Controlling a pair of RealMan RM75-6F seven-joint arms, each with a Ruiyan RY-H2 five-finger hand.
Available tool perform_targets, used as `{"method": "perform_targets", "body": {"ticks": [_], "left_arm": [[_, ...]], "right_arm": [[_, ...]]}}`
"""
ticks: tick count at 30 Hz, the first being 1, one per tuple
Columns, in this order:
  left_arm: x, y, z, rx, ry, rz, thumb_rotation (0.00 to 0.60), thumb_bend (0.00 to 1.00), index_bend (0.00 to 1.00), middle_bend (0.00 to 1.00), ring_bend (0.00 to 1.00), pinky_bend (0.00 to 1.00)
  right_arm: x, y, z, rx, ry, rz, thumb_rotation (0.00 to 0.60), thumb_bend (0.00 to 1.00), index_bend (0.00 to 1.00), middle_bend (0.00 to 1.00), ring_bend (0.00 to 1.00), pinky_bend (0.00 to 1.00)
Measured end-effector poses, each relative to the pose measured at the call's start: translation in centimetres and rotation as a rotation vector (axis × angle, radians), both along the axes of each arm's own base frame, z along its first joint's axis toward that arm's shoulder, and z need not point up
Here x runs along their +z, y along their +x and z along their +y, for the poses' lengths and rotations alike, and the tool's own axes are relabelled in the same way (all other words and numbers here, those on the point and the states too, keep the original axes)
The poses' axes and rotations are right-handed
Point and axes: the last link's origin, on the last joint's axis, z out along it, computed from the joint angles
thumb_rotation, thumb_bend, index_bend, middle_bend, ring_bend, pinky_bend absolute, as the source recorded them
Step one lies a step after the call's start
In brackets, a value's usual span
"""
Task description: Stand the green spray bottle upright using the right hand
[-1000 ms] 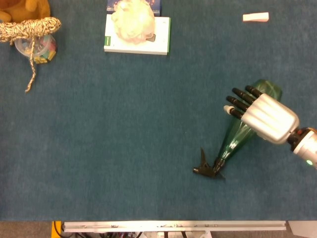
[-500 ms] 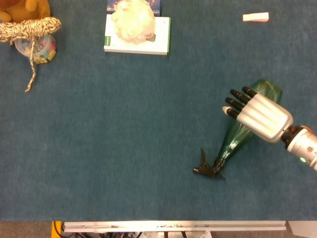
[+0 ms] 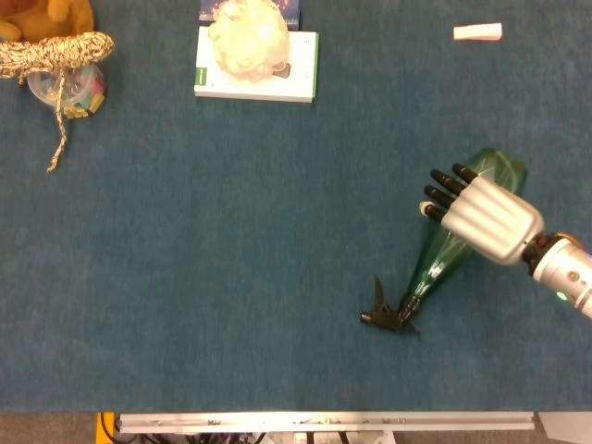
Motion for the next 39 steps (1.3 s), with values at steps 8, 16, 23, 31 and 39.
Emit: {"method": "perform_targets", "body": {"ticks": [8,16,23,31,39], "left_arm": [[0.3,0.0,-0.2,0.02,0.002,0.017,0.6,0.05,0.44,0.32,0.19,0.38],[0.5,-0.2,-0.3,0.04,-0.003,0.01,0.6,0.05,0.44,0.32,0.19,0.38],[0.6,-0.2,-0.3,0.05,-0.015,0.01,0.6,0.05,0.44,0.32,0.19,0.38],[0.5,0.0,-0.5,0.044,-0.022,0.008,0.6,0.05,0.44,0.32,0.19,0.38],[0.5,0.0,-0.5,0.051,-0.024,0.019,0.6,0.05,0.44,0.32,0.19,0.38]], "right_arm": [[-0.7,0.0,-0.3,-0.001,0.015,0.026,0.6,0.01,0.27,0.25,0.12,0.21],[-1.4,0.1,-0.6,-0.005,0.031,0.042,0.6,0.01,0.29,0.25,0.12,0.21],[-1.8,0.1,-0.5,-0.012,0.043,0.052,0.6,0.01,0.3,0.25,0.12,0.21],[-1.7,0.2,-0.1,-0.026,0.056,0.053,0.6,0.01,0.3,0.25,0.12,0.21],[-1.8,0.1,-0.1,-0.032,0.061,0.065,0.6,0.01,0.3,0.27,0.13,0.21]]}}
